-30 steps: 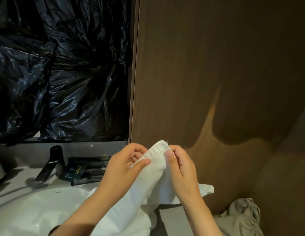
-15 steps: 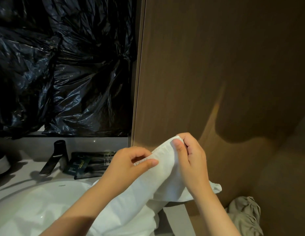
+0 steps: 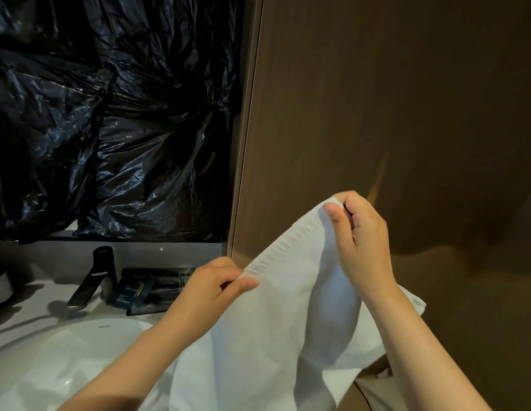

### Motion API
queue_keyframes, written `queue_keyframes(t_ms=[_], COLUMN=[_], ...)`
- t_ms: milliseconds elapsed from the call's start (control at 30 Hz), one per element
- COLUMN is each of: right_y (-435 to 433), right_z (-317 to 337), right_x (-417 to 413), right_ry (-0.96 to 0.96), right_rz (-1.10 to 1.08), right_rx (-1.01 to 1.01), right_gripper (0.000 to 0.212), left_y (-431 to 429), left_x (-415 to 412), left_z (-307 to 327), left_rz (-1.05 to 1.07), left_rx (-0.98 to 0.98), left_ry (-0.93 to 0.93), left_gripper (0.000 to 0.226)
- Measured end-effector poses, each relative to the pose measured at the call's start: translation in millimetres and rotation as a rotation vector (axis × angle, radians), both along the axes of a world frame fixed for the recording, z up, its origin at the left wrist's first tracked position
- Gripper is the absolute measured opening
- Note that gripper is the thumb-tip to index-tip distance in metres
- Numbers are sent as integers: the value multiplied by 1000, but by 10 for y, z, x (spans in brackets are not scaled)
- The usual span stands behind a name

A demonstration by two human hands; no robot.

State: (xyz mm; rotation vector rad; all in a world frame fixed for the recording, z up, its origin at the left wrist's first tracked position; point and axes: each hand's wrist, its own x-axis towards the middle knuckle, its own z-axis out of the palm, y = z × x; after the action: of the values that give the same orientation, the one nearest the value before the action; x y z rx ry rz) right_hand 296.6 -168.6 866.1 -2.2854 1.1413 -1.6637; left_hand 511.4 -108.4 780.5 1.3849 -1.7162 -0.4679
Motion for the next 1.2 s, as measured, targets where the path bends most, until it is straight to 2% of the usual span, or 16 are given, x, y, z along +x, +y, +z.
queue_keyframes(t_ms=[100, 167, 267, 367, 433, 567, 633, 700, 867, 1000, 1100, 1200], right_y=[19, 27, 51, 63, 59, 68, 77, 79, 67, 25, 23, 32], right_z=[126, 190, 211, 211, 251, 440, 499, 471, 263, 173, 142, 181], right_x=[-56, -67, -29, -9, -57, -201, -228, -222, -111, -31, -39, -76], right_ry=[-49, -68, -44, -16, -6, -38, -75, -108, -93, -19, -18, -49], right_rz=[-19, -29, -9, -12, -30, -89, -119, -133, -126, -135, -151, -166], right_rx=[-57, -73, -69, -87, -102, -199, -223, -191, -120, -60, -66, -92], right_gripper=[17, 16, 16, 16, 16, 21, 21, 19, 17, 16, 15, 16], left_y=[-5, -22, -22, 6, 25, 62, 91, 105, 107, 95, 74, 35], left_x=[-4, -5, -44, -77, -77, -36, 2, 43, 131, 160, 187, 208], left_z=[124, 152, 89, 46, 97, 391, 515, 505, 157, -64, -176, -291], left_rz=[28, -3, -73, -111, -51, 155, 145, 85, -19, -20, 13, -29], left_rx=[-144, -112, 86, 163, 94, -272, -353, -313, 41, 85, 55, 116], left_ry=[73, 67, -6, 42, 66, 146, 159, 130, 112, 145, 152, 127], left_gripper=[34, 27, 47, 64, 62, 13, 5, 3, 6, 1, 23, 46])
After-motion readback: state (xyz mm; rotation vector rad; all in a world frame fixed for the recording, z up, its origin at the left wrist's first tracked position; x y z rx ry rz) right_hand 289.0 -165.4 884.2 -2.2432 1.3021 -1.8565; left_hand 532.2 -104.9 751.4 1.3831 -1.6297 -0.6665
